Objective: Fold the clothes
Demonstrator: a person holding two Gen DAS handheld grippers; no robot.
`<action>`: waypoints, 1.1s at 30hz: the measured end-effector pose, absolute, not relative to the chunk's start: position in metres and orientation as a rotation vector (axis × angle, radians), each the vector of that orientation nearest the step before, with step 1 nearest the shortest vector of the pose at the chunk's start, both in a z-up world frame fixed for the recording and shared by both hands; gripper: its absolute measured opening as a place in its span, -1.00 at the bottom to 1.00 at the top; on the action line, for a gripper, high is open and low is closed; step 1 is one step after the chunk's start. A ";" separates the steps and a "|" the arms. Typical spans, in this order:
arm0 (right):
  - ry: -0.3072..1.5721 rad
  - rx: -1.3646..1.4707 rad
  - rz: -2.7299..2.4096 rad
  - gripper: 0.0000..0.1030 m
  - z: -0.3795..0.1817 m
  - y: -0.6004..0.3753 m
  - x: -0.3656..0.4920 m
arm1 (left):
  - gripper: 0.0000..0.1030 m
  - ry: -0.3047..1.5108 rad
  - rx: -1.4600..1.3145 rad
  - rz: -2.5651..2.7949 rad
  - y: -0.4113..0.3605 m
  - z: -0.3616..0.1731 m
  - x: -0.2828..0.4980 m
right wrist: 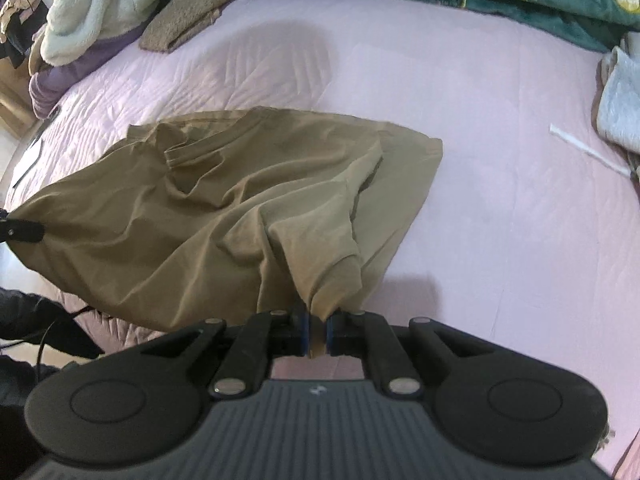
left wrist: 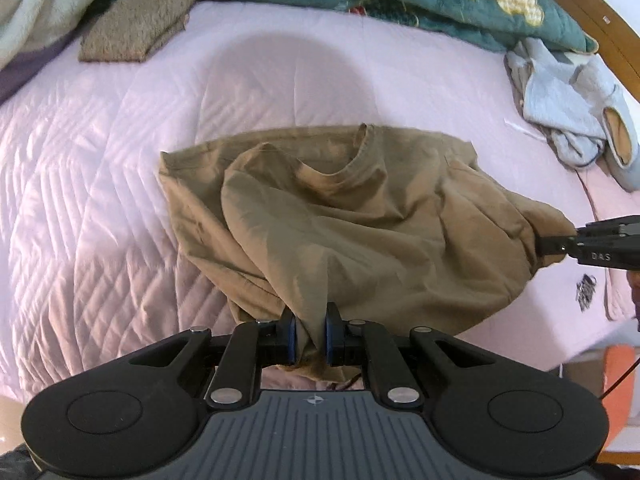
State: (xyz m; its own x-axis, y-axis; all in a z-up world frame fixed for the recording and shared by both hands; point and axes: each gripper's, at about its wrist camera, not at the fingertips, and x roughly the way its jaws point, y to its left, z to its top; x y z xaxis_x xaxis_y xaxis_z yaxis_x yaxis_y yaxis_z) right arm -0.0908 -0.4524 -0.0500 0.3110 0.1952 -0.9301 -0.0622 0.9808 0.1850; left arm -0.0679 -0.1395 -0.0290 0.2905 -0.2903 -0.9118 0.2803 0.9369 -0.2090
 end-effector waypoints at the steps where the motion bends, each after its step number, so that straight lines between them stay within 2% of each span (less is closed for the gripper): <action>1: 1.249 0.125 0.171 -0.86 -0.053 -0.452 -0.087 | -0.75 1.225 -0.012 -0.381 -0.139 -0.032 -0.064; 14: 1.182 0.120 0.179 -0.86 -0.062 -0.465 0.017 | -0.75 1.200 -0.160 -0.247 -0.130 -0.059 0.071; 21: 1.188 0.118 0.169 -0.86 -0.092 -0.470 0.081 | -0.71 1.295 -0.215 -0.141 -0.125 -0.113 0.137; 25: 1.214 0.115 0.154 -0.79 -0.114 -0.474 0.103 | -0.47 1.335 -0.176 -0.130 -0.122 -0.133 0.159; 26: 1.219 0.115 0.149 -0.71 -0.116 -0.476 0.104 | -0.23 1.336 -0.159 -0.133 -0.121 -0.134 0.165; 27: 1.225 0.118 0.145 -0.55 -0.118 -0.479 0.104 | -0.07 1.338 -0.142 -0.136 -0.120 -0.135 0.171; 28: 1.229 0.116 0.133 -0.43 -0.118 -0.482 0.104 | 0.26 1.328 -0.122 -0.137 -0.120 -0.133 0.175; 29: 1.223 0.111 0.112 -0.18 -0.115 -0.486 0.104 | 0.34 1.303 -0.099 -0.133 -0.120 -0.127 0.175; 33: 1.154 0.123 0.087 -0.16 -0.094 -0.498 0.098 | 0.38 1.211 -0.051 -0.104 -0.119 -0.096 0.165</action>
